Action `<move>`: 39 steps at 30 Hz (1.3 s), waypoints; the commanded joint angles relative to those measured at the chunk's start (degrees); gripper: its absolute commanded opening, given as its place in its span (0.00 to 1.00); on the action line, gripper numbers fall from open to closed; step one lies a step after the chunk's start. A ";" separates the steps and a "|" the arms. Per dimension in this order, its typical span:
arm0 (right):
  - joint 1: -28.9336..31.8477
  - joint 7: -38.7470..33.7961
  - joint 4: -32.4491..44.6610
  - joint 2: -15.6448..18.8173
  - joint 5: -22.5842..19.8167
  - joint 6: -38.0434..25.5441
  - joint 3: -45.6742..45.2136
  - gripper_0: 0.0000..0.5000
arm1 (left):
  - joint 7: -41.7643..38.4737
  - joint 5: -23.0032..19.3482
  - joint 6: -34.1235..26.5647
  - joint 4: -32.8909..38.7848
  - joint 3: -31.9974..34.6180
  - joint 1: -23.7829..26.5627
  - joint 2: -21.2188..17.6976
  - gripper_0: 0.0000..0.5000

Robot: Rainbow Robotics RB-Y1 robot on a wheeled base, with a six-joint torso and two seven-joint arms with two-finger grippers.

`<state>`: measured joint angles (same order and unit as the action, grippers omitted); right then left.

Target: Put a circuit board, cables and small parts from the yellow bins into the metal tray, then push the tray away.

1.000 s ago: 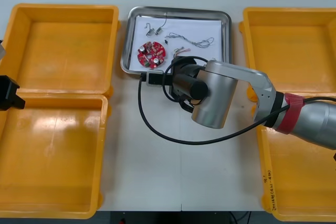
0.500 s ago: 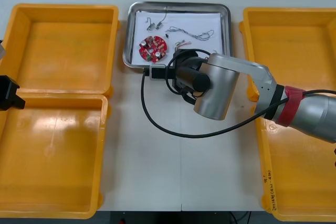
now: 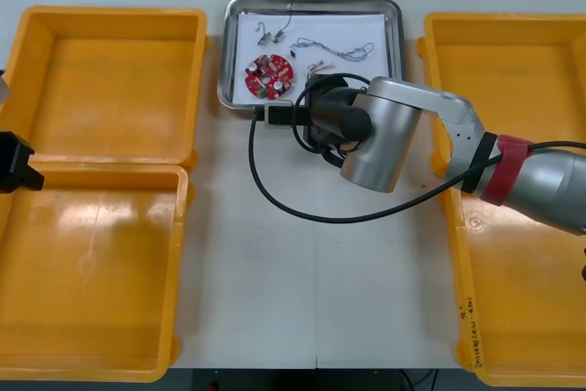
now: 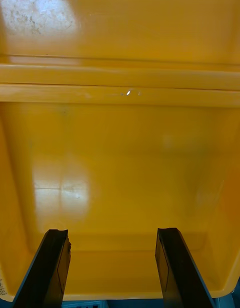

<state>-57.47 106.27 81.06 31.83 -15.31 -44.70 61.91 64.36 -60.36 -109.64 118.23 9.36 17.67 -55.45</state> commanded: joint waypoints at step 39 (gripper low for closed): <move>-5.81 3.15 -3.80 -3.27 -4.73 -7.34 -5.75 1.00 | -4.60 -0.46 -0.36 1.48 1.89 -0.80 -2.74 1.00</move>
<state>-60.67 107.03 75.50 29.63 -18.46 -50.09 59.57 64.36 -60.36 -109.64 118.23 9.36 17.67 -55.45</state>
